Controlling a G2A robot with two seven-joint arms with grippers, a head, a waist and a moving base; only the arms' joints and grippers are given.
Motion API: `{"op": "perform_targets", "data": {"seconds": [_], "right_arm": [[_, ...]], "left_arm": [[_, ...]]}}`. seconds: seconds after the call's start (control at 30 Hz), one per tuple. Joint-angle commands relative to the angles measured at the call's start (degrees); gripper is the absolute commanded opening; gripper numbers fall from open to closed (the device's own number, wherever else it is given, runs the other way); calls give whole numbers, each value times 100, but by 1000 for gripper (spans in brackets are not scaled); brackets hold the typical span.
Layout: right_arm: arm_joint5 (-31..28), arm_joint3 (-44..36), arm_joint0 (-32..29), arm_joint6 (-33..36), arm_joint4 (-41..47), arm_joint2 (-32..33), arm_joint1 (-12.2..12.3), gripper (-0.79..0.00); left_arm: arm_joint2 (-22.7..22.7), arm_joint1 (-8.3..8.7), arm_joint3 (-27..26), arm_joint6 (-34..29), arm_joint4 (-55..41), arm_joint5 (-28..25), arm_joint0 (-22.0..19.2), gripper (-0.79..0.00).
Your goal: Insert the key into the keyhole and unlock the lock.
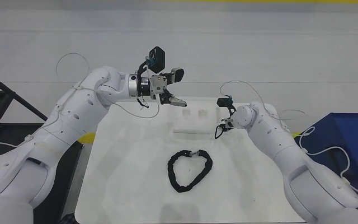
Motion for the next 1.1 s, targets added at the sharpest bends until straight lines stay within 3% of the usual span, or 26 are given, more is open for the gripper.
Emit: {"op": "perform_targets", "data": {"seconds": [0.0,0.1,0.63,0.87,1.07], "right_arm": [[50,50,11,-29,-25,0,-27,-705],[167,120,37,-89,-105,-9,-70,-785],[629,-258,173,485,-425,137,-67,-785],[584,-964,33,837,-445,525,204,-785],[381,-2082,-409,1301,-250,1298,645,-785]], "left_arm": [[0,0,0,0,0,0,0,0],[0,0,0,0,0,0,0,0],[0,0,0,0,0,0,0,0],[0,0,0,0,0,0,0,0],[0,0,0,0,0,0,0,0]]}}
